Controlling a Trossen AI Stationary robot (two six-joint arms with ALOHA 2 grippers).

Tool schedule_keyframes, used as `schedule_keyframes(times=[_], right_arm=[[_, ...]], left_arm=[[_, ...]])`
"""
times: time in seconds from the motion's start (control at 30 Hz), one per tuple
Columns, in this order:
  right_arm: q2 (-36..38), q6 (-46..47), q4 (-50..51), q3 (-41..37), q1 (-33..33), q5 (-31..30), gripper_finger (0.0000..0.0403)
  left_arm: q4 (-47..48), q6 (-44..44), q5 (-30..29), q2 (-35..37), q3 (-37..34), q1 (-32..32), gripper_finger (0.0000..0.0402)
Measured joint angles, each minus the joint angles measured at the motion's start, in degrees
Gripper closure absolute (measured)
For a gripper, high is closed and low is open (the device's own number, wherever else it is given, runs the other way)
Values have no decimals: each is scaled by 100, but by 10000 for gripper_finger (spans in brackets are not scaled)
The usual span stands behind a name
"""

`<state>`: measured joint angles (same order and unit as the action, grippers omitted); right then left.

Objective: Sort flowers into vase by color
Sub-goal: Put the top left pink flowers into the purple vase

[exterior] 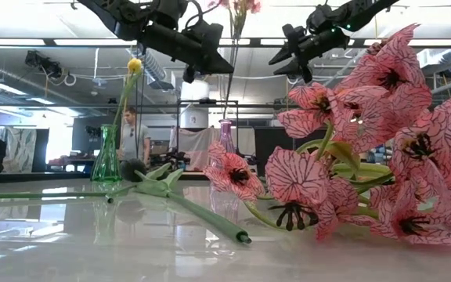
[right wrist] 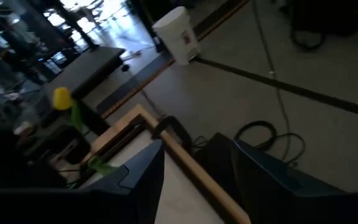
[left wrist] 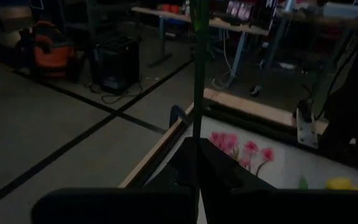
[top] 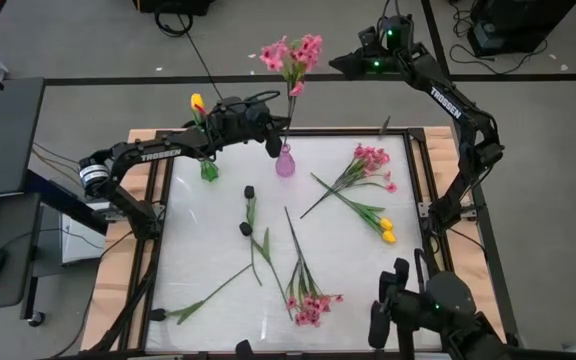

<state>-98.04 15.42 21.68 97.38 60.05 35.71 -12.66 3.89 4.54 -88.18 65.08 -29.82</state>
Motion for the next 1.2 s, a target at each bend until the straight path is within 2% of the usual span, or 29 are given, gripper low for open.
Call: schedule_keyframes(times=[0.2,1.2], right_arm=[[-2,0,-18,0,0,-162,207],[-2,0,-17,0,0,-164,207]], left_arm=[[19,-123,-2,0,0,0,390],[-146,-178,-234,4,0,-28,390]])
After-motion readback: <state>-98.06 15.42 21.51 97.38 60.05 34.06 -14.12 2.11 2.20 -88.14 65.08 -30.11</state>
